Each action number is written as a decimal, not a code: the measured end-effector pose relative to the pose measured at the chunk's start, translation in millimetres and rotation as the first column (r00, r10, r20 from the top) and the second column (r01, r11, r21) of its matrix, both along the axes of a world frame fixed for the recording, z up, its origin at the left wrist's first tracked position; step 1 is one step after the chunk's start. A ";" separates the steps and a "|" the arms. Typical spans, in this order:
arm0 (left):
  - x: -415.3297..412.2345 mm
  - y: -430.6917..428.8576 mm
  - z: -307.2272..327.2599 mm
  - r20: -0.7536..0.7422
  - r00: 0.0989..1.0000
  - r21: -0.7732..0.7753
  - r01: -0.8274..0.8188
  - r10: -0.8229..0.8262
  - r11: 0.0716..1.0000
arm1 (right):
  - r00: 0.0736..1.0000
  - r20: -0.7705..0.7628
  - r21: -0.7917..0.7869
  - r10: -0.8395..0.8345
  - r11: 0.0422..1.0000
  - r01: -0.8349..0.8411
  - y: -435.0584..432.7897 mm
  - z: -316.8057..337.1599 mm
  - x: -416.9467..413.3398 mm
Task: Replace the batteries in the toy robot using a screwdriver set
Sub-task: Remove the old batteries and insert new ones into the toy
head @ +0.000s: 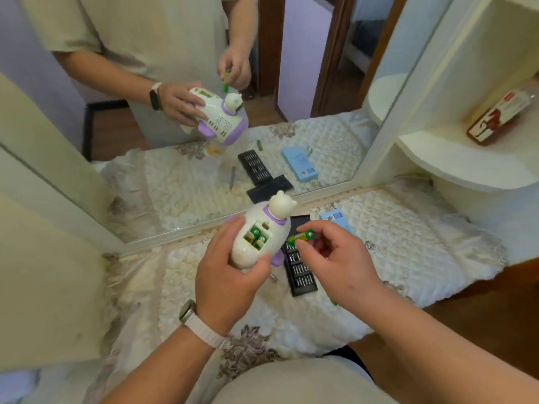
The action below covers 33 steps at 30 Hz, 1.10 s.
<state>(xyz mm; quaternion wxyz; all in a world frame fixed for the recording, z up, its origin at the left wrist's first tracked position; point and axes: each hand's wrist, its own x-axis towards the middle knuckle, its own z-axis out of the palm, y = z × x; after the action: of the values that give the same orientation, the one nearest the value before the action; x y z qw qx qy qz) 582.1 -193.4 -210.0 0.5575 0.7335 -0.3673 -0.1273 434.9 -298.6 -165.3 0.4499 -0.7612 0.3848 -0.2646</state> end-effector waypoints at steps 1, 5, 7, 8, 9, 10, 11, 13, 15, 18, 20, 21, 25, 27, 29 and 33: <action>2.2 2.6 2.5 0.003 1.000 -0.009 -0.017 0.017 1.000 | 0.999 0.019 -0.021 0.027 0.999 -0.027 3.7 6.4 5.6; 9.7 13.0 12.1 0.028 0.997 -0.047 -0.064 0.065 0.997 | 0.985 0.103 -0.072 0.141 0.988 -0.134 15.8 25.4 27.1; 12.8 17.1 16.3 0.037 0.996 -0.085 -0.072 0.076 0.994 | 0.973 0.135 -0.065 0.186 0.982 -0.178 19.9 30.7 38.1; 14.2 18.4 18.4 0.041 0.996 -0.103 -0.078 0.082 0.992 | 0.968 0.148 -0.054 0.203 0.979 -0.197 21.6 33.0 43.0; 15.4 19.3 20.5 0.043 0.995 -0.119 -0.082 0.088 0.989 | 0.963 0.165 -0.041 0.212 0.977 -0.208 22.6 34.3 47.0; 16.6 20.0 22.5 0.040 0.995 -0.135 -0.086 0.092 0.987 | 0.960 0.180 -0.029 0.215 0.976 -0.214 23.3 35.4 50.2; 17.9 20.4 24.2 0.035 0.995 -0.150 -0.087 0.094 0.985 | 0.957 0.193 -0.022 0.217 0.976 -0.216 23.8 36.3 53.1; 20.6 20.8 26.2 0.031 0.995 -0.168 -0.086 0.092 0.982 | 0.952 0.211 -0.016 0.221 0.975 -0.222 25.0 39.0 57.2; 22.7 19.9 26.3 0.029 0.995 -0.179 -0.091 0.097 0.980 | 0.948 0.227 -0.015 0.222 0.974 -0.224 25.4 39.8 59.9; 22.4 18.7 25.9 0.025 0.993 -0.194 -0.105 0.112 0.975 | 0.950 0.235 -0.001 0.205 0.978 -0.210 25.1 40.0 61.3; 20.9 18.0 26.0 0.033 0.992 -0.195 -0.112 0.121 0.974 | 0.952 0.221 -0.019 0.211 0.977 -0.212 25.3 39.5 61.5; 19.6 17.8 25.8 0.038 0.991 -0.192 -0.116 0.125 0.975 | 0.952 0.215 -0.032 0.219 0.976 -0.217 25.6 39.2 61.9; 16.0 17.2 24.7 0.059 0.991 -0.186 -0.109 0.122 0.977 | 0.959 0.165 -0.117 0.231 0.970 -0.213 26.7 36.2 62.0; 16.2 17.7 23.6 0.097 0.987 -0.174 -0.108 0.126 0.979 | 0.966 0.106 -0.193 0.236 0.958 -0.213 26.2 33.8 61.7; 16.9 18.7 23.4 0.125 0.983 -0.159 -0.111 0.131 0.981 | 0.972 0.075 -0.214 0.225 0.955 -0.205 25.1 31.0 60.6; 16.7 19.6 23.0 0.201 0.969 -0.154 -0.113 0.143 0.982 | 0.969 0.036 -0.331 0.244 0.918 -0.218 25.4 27.3 60.2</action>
<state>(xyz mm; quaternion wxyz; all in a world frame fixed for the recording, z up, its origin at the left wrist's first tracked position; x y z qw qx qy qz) 598.8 -173.8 -186.9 0.5730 0.7237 -0.3844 0.0141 495.1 -273.2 -138.1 0.3608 -0.8543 0.2259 -0.2982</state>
